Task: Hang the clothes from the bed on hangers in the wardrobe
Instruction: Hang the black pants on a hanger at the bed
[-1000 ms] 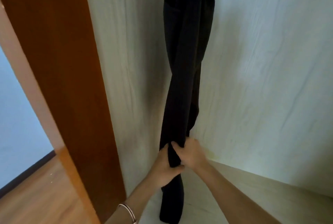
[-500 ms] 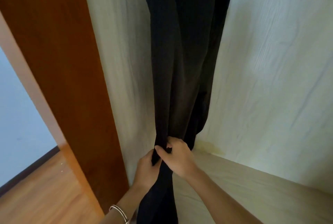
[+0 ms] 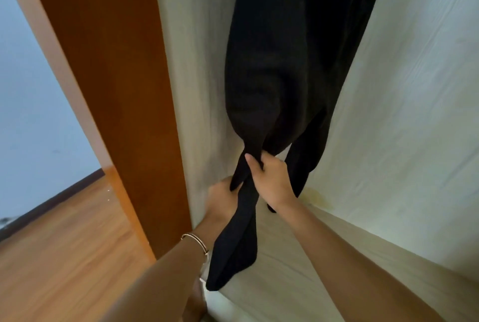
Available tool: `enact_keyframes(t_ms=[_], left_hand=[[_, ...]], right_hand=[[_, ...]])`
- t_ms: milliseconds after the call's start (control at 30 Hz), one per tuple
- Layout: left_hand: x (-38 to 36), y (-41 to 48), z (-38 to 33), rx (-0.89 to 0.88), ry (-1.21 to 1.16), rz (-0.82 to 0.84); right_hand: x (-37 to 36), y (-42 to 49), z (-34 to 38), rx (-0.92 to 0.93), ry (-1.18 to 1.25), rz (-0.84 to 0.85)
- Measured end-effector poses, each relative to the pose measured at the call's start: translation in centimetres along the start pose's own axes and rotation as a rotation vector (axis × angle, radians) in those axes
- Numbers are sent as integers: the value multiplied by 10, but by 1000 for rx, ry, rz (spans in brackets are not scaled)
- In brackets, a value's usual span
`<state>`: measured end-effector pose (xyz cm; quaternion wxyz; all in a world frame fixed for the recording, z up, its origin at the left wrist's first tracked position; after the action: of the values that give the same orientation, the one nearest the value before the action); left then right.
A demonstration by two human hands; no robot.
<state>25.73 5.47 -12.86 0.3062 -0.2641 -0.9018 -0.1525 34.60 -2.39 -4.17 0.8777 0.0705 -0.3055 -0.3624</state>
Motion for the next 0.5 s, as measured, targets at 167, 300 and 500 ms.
enact_keyframes(t_ms=[167, 300, 500], left_hand=[[-13, -16, 5, 81, -120, 29], [-35, -40, 34, 161, 0, 186], [-22, -84, 81, 195, 0, 308]], right_hand=[[-2, -7, -6, -24, 27, 28], [-10, -27, -22, -57, -37, 34], [-35, -52, -59, -179, -150, 122]])
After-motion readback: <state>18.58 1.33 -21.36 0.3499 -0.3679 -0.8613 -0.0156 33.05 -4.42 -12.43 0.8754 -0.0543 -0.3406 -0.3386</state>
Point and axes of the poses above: each hand's wrist, its own y-axis towards the middle knuckle, its own x-axis out of the back of the hand, z = x × y, the point moved 9 cm from there along y, towards the middle knuckle, and after that the axes turned 6 degrees about y, right-handed, at the moved point
